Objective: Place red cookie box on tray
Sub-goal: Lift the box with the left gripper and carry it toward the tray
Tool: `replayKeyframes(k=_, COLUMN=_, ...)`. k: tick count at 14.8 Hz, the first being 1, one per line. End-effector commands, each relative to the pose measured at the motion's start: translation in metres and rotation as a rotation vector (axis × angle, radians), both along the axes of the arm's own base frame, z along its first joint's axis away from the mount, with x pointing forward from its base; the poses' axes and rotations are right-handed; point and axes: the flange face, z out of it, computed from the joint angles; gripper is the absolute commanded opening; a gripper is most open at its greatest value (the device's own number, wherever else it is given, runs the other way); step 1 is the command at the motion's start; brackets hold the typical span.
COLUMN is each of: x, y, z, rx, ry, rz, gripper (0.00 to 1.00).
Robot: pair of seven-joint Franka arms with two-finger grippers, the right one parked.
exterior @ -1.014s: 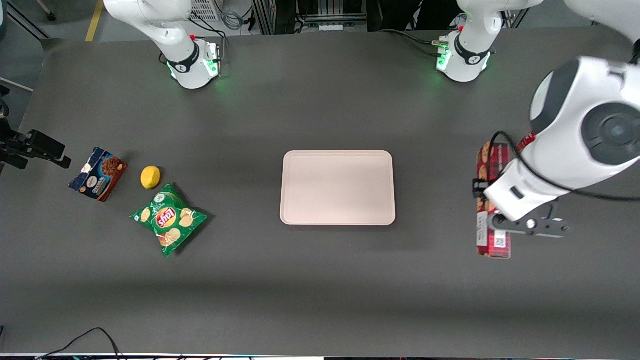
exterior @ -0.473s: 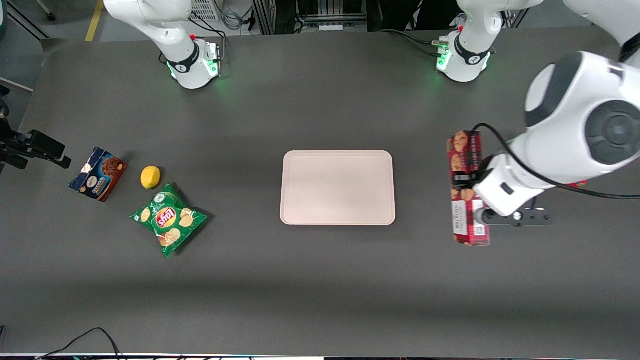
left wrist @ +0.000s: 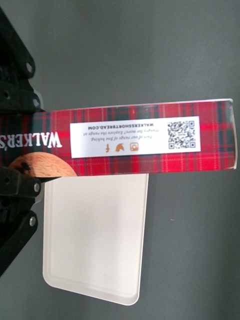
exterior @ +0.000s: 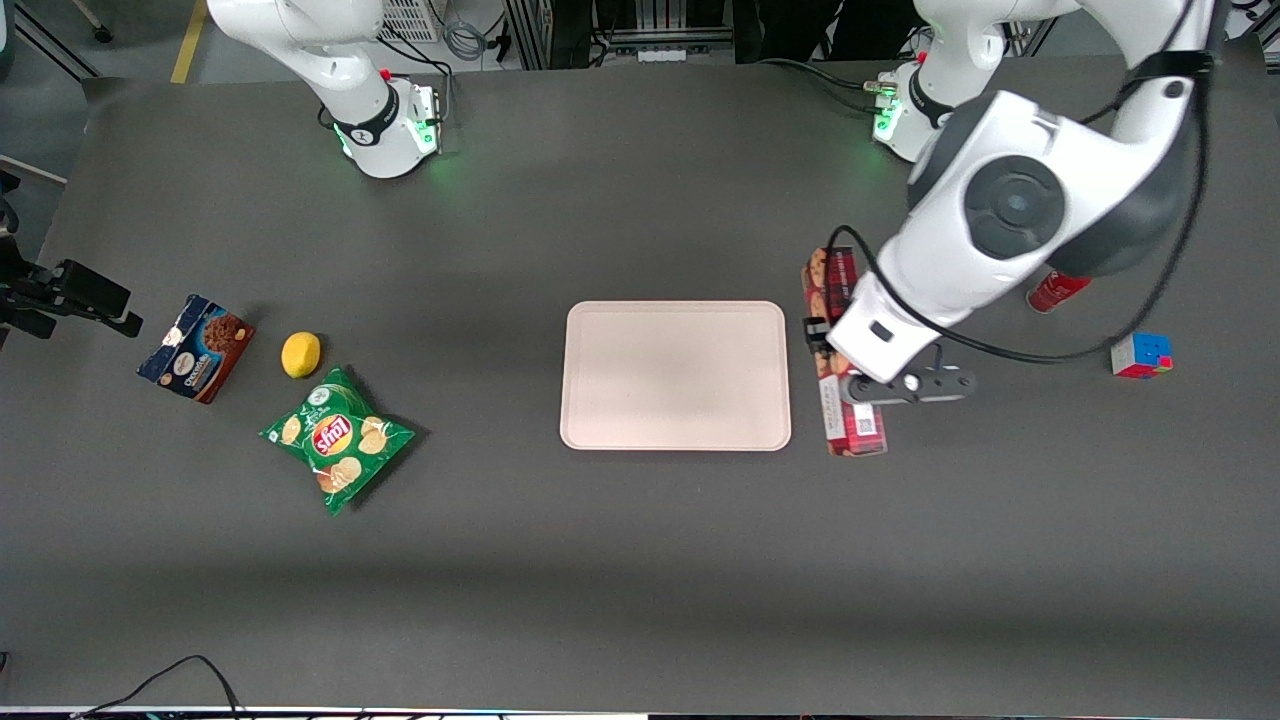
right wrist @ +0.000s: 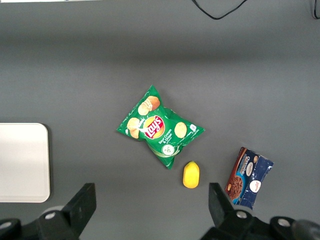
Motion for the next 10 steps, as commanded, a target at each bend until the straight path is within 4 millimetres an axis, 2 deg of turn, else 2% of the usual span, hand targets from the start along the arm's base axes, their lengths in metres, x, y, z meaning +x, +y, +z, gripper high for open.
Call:
replayKeyframes(k=1, x=-0.047, y=-0.009, z=-0.035, rx=0.012, ry=-0.072, rz=0.012, gripper=0.0)
replayKeyframes(k=5, x=-0.087, y=-0.044, z=-0.077, rx=-0.023, ry=-0.155, rz=-0.027, gripper=0.0)
replayKeyframes(k=7, x=-0.091, y=-0.05, z=-0.089, rx=-0.042, ry=-0.172, rz=0.008, gripper=0.0)
replayKeyframes(k=10, x=-0.1, y=-0.055, z=-0.13, rx=-0.003, ry=-0.22, rz=-0.03, gripper=0.0)
